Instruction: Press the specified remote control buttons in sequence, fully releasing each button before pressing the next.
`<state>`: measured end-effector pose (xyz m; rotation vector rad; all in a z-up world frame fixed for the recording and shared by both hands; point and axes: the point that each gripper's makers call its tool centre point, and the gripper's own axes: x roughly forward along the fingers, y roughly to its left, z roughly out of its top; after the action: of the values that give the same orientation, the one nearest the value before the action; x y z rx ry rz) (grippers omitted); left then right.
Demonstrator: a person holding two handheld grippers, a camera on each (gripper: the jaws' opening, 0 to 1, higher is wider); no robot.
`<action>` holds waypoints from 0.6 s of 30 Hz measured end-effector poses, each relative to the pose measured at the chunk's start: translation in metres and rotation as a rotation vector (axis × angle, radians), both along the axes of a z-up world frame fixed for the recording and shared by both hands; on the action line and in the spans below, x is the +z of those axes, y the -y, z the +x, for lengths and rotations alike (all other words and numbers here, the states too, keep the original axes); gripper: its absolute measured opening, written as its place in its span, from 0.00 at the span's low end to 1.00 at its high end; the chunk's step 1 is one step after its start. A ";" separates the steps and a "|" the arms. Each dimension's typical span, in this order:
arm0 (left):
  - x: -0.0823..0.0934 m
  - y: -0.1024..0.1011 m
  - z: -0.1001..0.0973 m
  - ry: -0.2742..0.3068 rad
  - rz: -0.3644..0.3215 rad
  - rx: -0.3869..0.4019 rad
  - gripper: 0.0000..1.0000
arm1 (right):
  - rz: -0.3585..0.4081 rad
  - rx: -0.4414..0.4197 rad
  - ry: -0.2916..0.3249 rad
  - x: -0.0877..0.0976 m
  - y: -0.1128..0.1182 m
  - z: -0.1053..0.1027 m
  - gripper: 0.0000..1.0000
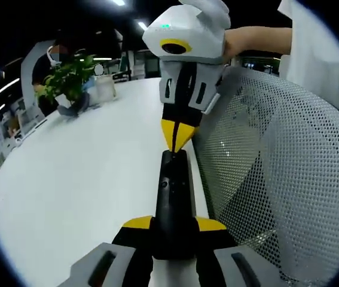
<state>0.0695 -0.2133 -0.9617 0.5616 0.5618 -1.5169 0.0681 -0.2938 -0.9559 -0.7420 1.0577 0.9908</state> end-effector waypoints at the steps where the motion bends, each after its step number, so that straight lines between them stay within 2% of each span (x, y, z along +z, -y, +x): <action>1: 0.000 0.000 0.000 0.000 0.000 0.000 0.25 | -0.003 0.018 0.007 0.000 0.000 -0.001 0.00; 5: 0.000 0.000 0.000 -0.001 0.001 -0.001 0.25 | 0.006 0.041 0.035 0.000 0.001 -0.002 0.00; 9: 0.000 0.000 0.000 0.000 0.001 0.000 0.25 | 0.061 0.000 0.048 0.002 0.001 -0.001 0.00; 11: 0.000 0.000 0.000 -0.001 0.001 0.001 0.25 | 0.065 0.005 0.055 0.002 0.000 -0.002 0.00; 14: 0.000 0.000 0.000 -0.001 0.001 0.001 0.25 | 0.106 0.008 0.070 0.004 -0.009 -0.002 0.00; 18: 0.000 0.000 0.000 0.000 0.001 0.001 0.25 | 0.113 0.008 0.084 0.003 -0.013 0.001 0.00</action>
<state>0.0691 -0.2132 -0.9618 0.5615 0.5630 -1.5158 0.0689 -0.2812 -0.9524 -0.6895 0.9194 1.0094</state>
